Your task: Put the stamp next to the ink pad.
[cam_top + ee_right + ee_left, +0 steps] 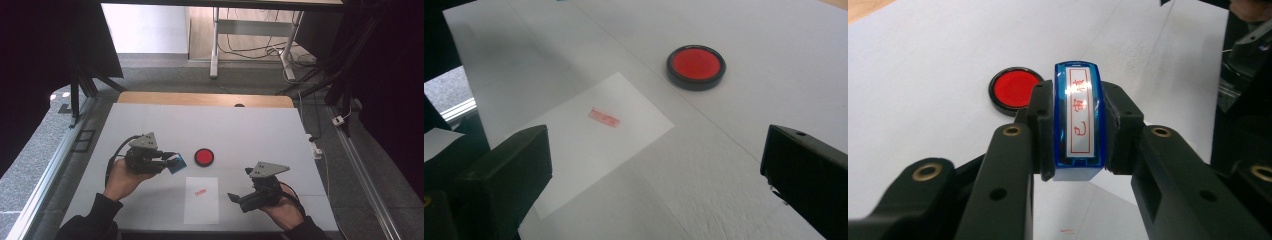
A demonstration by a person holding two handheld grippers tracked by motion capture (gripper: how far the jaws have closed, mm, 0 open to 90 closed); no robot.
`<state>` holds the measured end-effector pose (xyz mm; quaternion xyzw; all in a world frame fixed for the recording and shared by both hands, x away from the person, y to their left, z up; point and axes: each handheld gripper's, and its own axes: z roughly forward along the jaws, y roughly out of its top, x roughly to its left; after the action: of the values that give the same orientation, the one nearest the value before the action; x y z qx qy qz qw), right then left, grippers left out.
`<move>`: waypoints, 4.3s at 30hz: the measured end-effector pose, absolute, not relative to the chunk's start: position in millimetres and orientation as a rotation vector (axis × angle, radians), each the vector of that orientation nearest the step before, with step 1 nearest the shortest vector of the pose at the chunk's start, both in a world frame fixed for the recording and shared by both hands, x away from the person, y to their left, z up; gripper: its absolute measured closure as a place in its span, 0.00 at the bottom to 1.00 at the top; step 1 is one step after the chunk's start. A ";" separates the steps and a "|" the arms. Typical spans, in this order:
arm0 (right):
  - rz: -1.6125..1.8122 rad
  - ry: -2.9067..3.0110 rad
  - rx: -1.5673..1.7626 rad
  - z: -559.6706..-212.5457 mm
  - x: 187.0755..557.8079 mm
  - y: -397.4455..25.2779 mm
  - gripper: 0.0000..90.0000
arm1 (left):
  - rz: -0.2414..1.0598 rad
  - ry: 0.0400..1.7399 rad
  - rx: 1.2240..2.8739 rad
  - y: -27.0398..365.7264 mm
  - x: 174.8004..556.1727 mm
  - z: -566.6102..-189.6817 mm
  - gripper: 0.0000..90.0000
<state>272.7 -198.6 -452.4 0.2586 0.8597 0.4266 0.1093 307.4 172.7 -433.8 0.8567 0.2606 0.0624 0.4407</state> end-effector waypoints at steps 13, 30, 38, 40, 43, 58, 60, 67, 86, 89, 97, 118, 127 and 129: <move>1.181 2.467 0.854 -455.3 265.4 -221.6 0.00 | 0.198 0.745 2.149 182.7 313.8 -440.6 0.78; 1.124 2.408 0.962 -458.0 256.0 -250.1 0.00 | 0.258 0.915 2.148 201.6 324.5 -456.5 0.77; 1.105 2.384 1.001 -458.3 251.8 -260.7 0.00 | 0.268 0.986 2.134 210.3 329.4 -463.9 0.77; 1.105 2.376 1.018 -458.3 250.8 -263.5 0.00 | 0.274 0.996 2.131 211.8 330.4 -465.2 0.77; 1.097 2.368 1.030 -458.7 249.8 -267.6 0.00 | 0.281 1.013 2.126 213.5 331.8 -467.1 0.77; 1.095 2.354 1.066 -458.0 247.6 -275.1 0.00 | 0.344 1.097 2.121 223.1 341.1 -482.9 0.77; 1.087 2.359 1.056 -458.2 247.8 -274.5 0.00 | 0.354 1.103 2.134 223.9 343.1 -486.4 0.77; 1.086 2.365 1.060 -458.4 248.2 -274.3 0.00 | 0.354 1.120 2.152 220.6 347.4 -494.3 0.77; 1.058 2.388 1.036 -458.9 247.6 -271.7 0.00 | 0.297 1.120 2.201 213.2 352.3 -506.9 0.73; 1.059 2.389 1.035 -458.8 247.6 -271.7 0.00 | 0.297 1.116 2.195 213.8 352.3 -506.3 0.68; 1.065 2.390 1.033 -459.0 247.6 -271.7 0.00 | 0.282 1.135 2.129 217.7 350.9 -500.7 0.52; 1.071 2.401 1.028 -458.7 247.9 -272.1 0.00 | 0.195 1.059 2.079 211.7 331.0 -473.8 0.06; 1.074 2.404 1.039 -459.3 248.6 -272.7 0.00 | 0.196 1.054 2.020 218.5 313.2 -465.4 0.01; 1.073 2.405 1.043 -459.1 248.4 -272.3 0.00 | 0.190 1.052 1.998 221.2 308.1 -464.2 0.00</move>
<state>248.4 -272.3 -459.1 0.3637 0.8390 0.3743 0.1540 308.1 221.2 -464.2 0.7985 0.4203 0.0761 0.4241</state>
